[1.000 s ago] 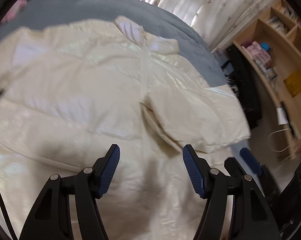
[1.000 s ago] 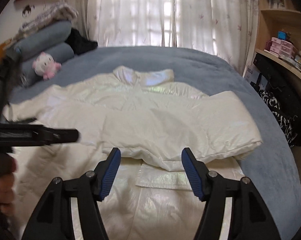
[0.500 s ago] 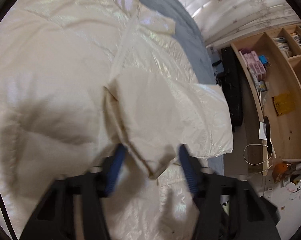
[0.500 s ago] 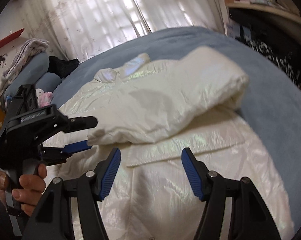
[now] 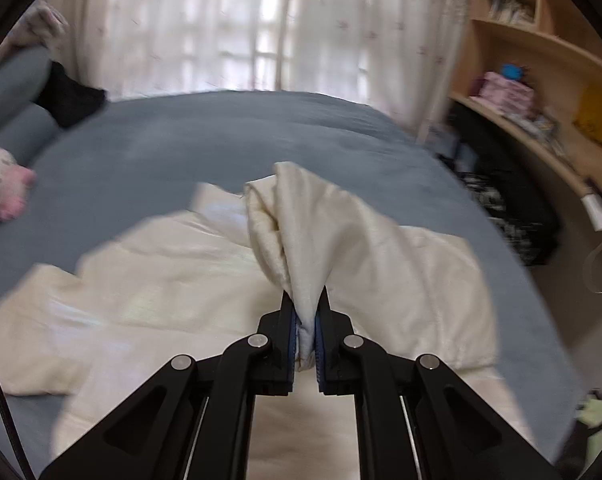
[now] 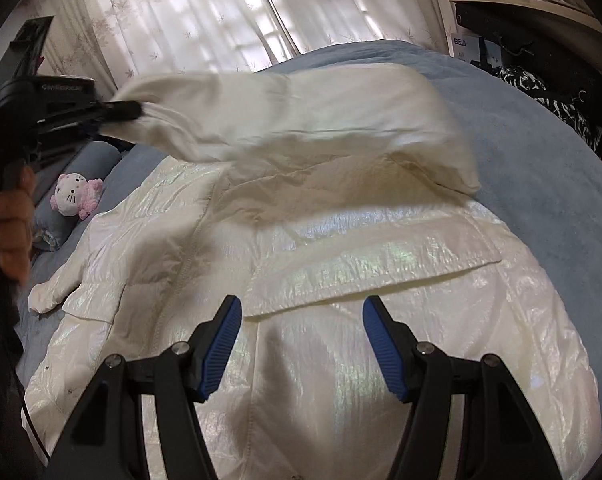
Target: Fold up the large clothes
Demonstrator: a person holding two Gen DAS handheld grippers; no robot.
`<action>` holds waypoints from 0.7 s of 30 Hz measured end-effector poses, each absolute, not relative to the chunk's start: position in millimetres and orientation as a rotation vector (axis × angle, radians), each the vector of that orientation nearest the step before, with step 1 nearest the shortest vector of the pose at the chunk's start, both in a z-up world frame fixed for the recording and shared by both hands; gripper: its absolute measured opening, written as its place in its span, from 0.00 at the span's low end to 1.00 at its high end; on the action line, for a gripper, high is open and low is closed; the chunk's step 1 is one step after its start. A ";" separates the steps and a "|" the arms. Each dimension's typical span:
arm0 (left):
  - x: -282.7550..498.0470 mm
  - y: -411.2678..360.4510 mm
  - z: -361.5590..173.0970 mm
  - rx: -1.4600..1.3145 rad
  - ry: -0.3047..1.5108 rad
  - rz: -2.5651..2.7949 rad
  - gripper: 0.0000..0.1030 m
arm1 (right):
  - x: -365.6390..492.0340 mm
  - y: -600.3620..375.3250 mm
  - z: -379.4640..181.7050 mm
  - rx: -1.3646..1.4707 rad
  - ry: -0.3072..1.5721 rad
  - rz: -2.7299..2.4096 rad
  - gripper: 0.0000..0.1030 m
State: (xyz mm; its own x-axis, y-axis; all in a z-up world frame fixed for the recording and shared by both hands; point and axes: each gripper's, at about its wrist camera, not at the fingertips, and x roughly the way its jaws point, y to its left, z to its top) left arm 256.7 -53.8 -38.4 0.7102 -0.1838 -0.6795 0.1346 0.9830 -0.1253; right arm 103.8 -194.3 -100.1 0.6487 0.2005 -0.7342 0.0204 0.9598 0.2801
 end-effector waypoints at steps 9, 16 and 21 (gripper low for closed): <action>291.8 33.2 -155.7 -0.192 1.064 -0.048 0.36 | 125.4 -212.6 -50.4 0.362 0.961 0.179 0.72; 302.5 58.0 -132.1 -0.355 0.999 -0.133 0.73 | 163.7 -257.7 19.2 0.483 0.972 0.247 0.79; 337.2 52.1 -143.9 -0.348 1.064 -0.148 0.73 | 240.2 -289.5 9.9 0.463 0.953 0.155 0.82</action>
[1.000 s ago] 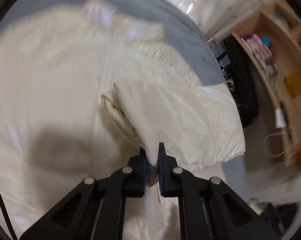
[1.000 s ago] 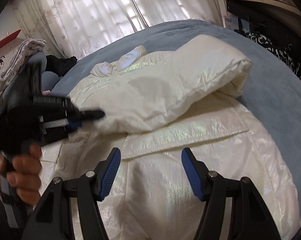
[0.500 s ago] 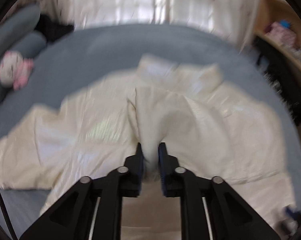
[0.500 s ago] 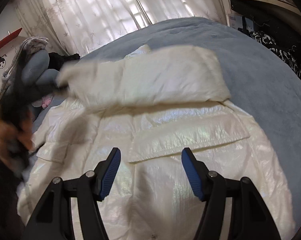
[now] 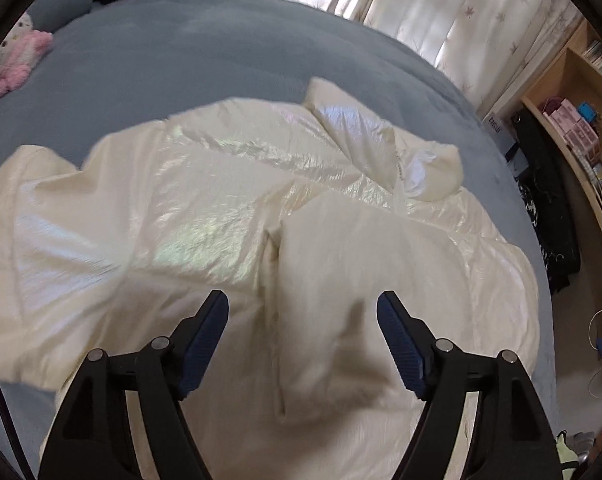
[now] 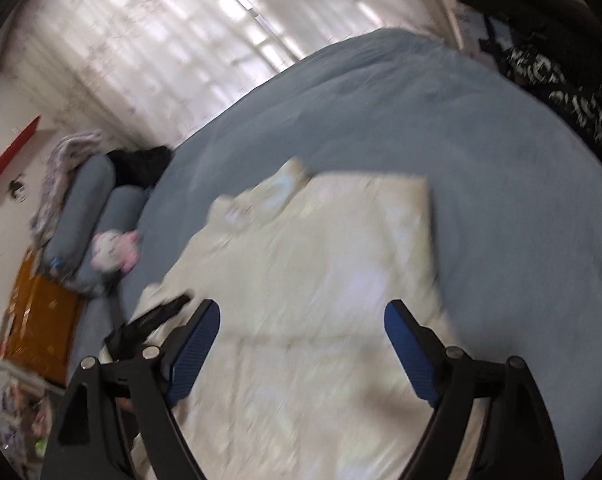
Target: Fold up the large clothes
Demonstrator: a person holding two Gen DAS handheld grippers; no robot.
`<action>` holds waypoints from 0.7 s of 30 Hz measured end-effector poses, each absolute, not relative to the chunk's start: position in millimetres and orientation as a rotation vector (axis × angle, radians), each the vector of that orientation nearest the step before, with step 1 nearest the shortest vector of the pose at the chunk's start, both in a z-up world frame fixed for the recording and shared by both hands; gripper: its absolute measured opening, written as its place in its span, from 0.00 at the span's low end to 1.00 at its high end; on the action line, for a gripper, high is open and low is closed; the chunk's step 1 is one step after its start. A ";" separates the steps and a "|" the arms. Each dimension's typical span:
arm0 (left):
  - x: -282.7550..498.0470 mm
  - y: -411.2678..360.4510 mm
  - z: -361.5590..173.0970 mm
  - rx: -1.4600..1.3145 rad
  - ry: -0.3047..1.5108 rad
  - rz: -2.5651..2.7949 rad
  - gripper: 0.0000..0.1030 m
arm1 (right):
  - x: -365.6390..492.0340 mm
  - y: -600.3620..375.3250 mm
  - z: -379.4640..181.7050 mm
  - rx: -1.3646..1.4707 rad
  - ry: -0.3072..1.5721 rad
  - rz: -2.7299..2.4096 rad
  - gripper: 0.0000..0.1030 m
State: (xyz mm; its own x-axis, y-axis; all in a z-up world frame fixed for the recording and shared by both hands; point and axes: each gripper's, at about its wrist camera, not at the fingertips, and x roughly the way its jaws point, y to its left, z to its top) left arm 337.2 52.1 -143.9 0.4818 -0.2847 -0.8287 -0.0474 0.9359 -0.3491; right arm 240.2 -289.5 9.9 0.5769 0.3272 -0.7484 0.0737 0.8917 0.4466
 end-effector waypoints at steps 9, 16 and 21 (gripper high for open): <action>377.9 34.9 -164.9 -0.363 1.094 -0.179 0.33 | 340.7 -351.9 -116.8 0.661 1.088 0.028 0.80; 373.9 5.5 -136.5 -0.141 0.914 -0.169 0.14 | 341.6 -325.8 -108.6 0.470 0.981 0.055 0.23; 387.5 -7.9 -173.5 -0.095 1.007 -0.087 0.35 | 342.1 -326.9 -141.3 0.439 1.042 -0.049 0.30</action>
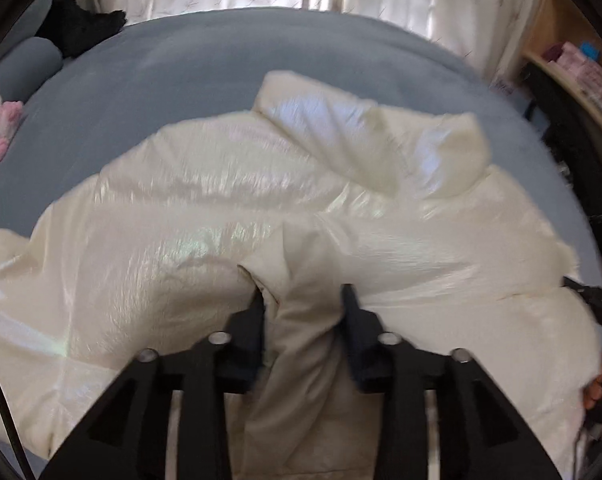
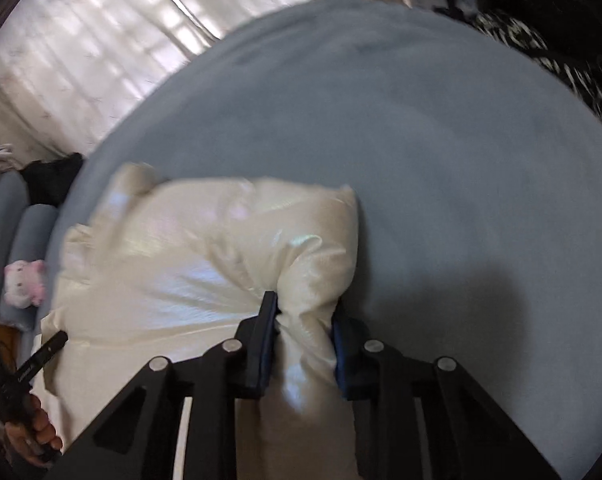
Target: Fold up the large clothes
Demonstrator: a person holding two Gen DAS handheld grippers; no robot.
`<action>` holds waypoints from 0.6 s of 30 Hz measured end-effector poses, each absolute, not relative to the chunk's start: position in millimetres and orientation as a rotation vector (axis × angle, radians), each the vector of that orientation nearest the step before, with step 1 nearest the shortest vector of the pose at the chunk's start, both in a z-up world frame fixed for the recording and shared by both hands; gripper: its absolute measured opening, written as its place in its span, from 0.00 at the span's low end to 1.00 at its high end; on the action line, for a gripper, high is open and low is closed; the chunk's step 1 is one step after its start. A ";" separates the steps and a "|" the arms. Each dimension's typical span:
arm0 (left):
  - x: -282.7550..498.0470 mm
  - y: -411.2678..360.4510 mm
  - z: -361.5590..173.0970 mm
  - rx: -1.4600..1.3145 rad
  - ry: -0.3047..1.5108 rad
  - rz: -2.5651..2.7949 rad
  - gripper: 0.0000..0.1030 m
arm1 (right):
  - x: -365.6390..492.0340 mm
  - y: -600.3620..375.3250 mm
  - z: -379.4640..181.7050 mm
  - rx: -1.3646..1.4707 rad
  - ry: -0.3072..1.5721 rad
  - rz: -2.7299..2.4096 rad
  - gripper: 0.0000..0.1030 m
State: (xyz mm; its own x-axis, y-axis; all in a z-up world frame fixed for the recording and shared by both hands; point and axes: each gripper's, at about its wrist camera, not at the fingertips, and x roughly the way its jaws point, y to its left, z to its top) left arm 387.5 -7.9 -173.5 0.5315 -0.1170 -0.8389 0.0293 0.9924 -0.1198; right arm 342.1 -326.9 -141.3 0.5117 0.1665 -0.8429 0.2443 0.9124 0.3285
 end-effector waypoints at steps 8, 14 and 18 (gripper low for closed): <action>356.8 2.1 -126.1 0.002 0.916 -0.068 0.40 | 317.0 -330.1 -77.4 0.371 0.978 -0.090 0.38; 330.3 8.8 -92.6 -0.101 0.832 -0.115 0.40 | 299.9 -270.0 -43.3 0.376 0.930 0.081 0.38; 320.7 -13.3 -101.3 -0.134 0.848 -0.154 0.30 | 303.9 -215.2 -54.2 0.401 0.985 0.232 0.38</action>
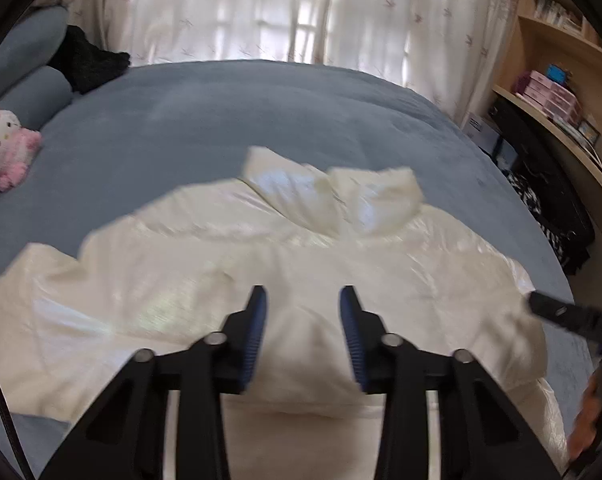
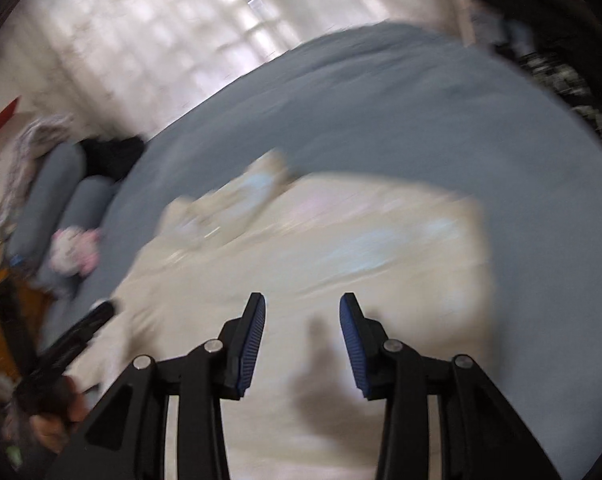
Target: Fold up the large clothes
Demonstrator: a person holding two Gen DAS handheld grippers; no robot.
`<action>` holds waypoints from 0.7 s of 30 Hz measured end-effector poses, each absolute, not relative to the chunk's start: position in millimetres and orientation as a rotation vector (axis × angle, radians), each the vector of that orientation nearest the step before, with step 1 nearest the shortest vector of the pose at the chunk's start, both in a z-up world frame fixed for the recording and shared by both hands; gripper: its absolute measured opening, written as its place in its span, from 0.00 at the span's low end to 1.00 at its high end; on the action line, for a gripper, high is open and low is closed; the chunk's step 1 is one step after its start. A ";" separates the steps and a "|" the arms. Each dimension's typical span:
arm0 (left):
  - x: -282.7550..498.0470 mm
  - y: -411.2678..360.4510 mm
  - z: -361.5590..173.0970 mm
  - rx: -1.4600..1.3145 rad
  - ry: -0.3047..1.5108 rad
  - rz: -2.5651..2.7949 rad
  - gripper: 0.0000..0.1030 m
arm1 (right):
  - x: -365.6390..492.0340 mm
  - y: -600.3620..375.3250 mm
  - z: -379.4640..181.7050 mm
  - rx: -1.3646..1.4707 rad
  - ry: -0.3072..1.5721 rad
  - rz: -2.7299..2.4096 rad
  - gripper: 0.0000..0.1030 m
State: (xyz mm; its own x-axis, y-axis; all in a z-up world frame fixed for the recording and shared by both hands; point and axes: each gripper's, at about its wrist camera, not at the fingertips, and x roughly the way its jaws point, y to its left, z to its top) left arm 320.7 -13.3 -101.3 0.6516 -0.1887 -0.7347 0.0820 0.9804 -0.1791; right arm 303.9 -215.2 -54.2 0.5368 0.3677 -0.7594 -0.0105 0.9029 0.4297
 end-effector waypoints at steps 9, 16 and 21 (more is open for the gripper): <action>326.8 -53.9 -180.3 -0.013 0.962 -0.107 0.30 | 310.7 -179.2 -112.0 0.269 1.060 0.220 0.35; 323.5 -53.5 -185.2 0.016 0.959 -0.121 0.31 | 291.5 -283.7 -114.5 0.306 1.036 0.082 0.05; 323.0 -55.6 -184.2 0.046 0.950 -0.106 0.32 | 276.1 -311.1 -123.5 0.371 1.041 0.035 0.05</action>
